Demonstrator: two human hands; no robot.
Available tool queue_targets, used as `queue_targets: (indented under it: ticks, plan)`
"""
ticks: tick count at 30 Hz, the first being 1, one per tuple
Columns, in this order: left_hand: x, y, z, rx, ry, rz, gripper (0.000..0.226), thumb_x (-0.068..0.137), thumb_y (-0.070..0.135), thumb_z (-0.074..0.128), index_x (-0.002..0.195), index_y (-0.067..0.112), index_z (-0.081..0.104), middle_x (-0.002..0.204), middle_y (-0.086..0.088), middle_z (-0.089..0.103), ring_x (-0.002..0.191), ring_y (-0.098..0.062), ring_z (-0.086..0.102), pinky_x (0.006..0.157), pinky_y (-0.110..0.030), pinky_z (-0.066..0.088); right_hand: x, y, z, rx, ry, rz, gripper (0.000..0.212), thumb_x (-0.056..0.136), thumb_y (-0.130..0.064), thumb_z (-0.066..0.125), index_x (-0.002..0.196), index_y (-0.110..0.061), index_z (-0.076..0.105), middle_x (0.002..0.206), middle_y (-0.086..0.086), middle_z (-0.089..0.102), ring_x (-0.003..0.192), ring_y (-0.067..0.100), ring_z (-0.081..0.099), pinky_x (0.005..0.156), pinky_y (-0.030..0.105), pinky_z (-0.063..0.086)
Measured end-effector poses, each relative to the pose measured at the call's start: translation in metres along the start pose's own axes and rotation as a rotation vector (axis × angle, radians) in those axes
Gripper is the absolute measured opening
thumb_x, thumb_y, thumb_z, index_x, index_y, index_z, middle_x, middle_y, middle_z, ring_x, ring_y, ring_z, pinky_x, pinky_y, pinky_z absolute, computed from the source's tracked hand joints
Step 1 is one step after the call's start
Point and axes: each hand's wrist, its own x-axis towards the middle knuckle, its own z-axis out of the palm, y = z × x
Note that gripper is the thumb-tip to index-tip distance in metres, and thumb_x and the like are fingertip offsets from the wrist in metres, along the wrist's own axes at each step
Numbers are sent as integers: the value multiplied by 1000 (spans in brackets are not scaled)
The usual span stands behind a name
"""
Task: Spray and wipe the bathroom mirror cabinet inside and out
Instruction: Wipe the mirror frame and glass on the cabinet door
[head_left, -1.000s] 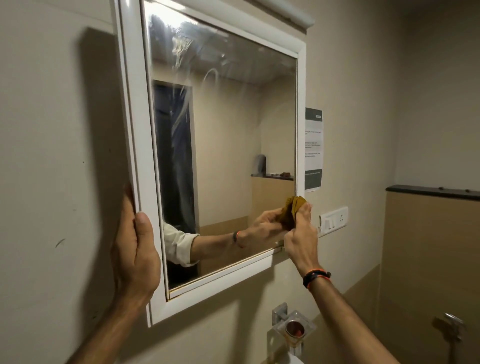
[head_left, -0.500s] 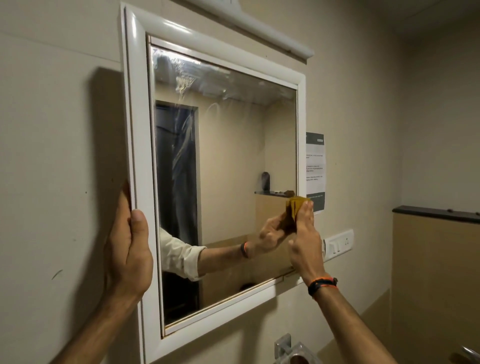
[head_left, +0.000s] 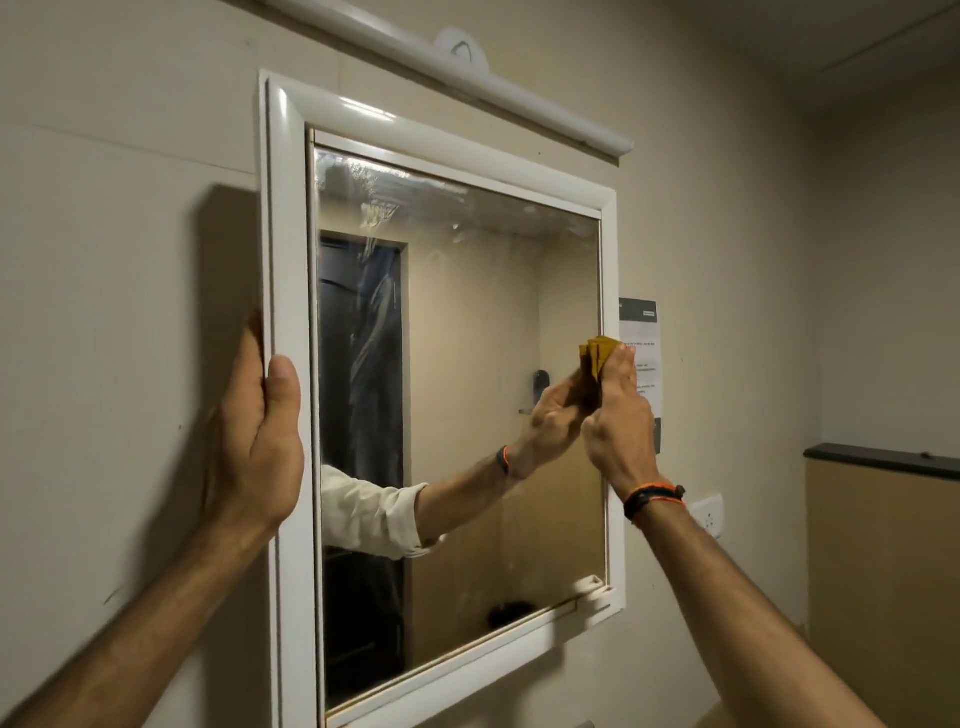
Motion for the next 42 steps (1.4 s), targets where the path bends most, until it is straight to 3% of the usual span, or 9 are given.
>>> queue_targets:
  ticks: [4, 9, 14, 16, 18, 21, 26, 30, 42]
  plan:
    - [22, 10, 4, 29, 10, -17, 50, 106, 30, 32, 153, 16, 22, 144, 19, 26, 123, 24, 21, 95, 10, 16, -1, -1, -1, 5, 17, -37, 87, 90, 9, 45, 156, -17, -5, 164, 7, 3, 140, 35, 37, 112, 50, 37]
    - [36, 15, 7, 27, 35, -5, 49, 106, 31, 32, 153, 18, 28, 153, 8, 35, 136, 4, 32, 101, 5, 21, -21, 13, 5, 34, 9, -52, 89, 90, 12, 45, 155, -21, -6, 164, 0, -7, 146, 31, 27, 115, 47, 30]
    - [40, 20, 7, 67, 45, 12, 48, 106, 28, 33, 152, 15, 27, 143, 15, 33, 123, 18, 28, 94, 10, 19, -5, 6, -1, 36, 12, -45, 86, 91, 10, 45, 156, -18, -4, 164, 5, 0, 143, 34, 33, 115, 47, 31]
    - [49, 27, 7, 82, 29, 24, 48, 106, 29, 32, 152, 16, 28, 148, 13, 35, 129, 10, 31, 102, 2, 21, 14, -2, -8, 26, 23, -63, 86, 88, 11, 45, 156, -15, -1, 164, 8, 4, 140, 35, 38, 115, 46, 34]
    - [63, 35, 7, 85, 11, 35, 48, 106, 29, 31, 152, 17, 29, 152, 6, 38, 137, -3, 36, 114, -17, 26, 37, -13, -16, 19, 36, -80, 88, 84, 13, 44, 156, -12, 1, 164, 10, 7, 136, 37, 42, 113, 45, 37]
    - [86, 45, 9, 83, 6, 48, 46, 106, 29, 31, 151, 17, 32, 150, 0, 44, 137, -13, 40, 116, -34, 29, 61, -25, -23, 11, 54, -95, 87, 85, 12, 44, 156, -11, 1, 164, 10, 8, 136, 38, 41, 112, 47, 38]
    - [111, 47, 13, 80, 33, 31, 48, 106, 33, 31, 151, 17, 32, 152, 0, 41, 140, -12, 36, 118, -32, 28, 49, -16, -18, 23, 60, -149, 91, 82, 15, 43, 157, -16, 0, 164, 5, 1, 142, 34, 34, 115, 44, 35]
    - [112, 42, 13, 76, 39, 34, 48, 105, 36, 31, 150, 18, 34, 150, -1, 43, 139, -16, 38, 117, -40, 30, 39, -4, -11, 32, 40, -144, 91, 86, 13, 44, 156, -19, -3, 164, 3, -4, 142, 31, 35, 114, 39, 34]
    - [111, 40, 12, 25, 31, 69, 51, 100, 45, 32, 147, 26, 39, 144, 8, 50, 134, -9, 44, 116, -40, 32, 113, -42, -41, 3, 88, -183, 85, 86, 11, 44, 157, -13, 3, 163, 12, 10, 134, 40, 44, 114, 44, 35]
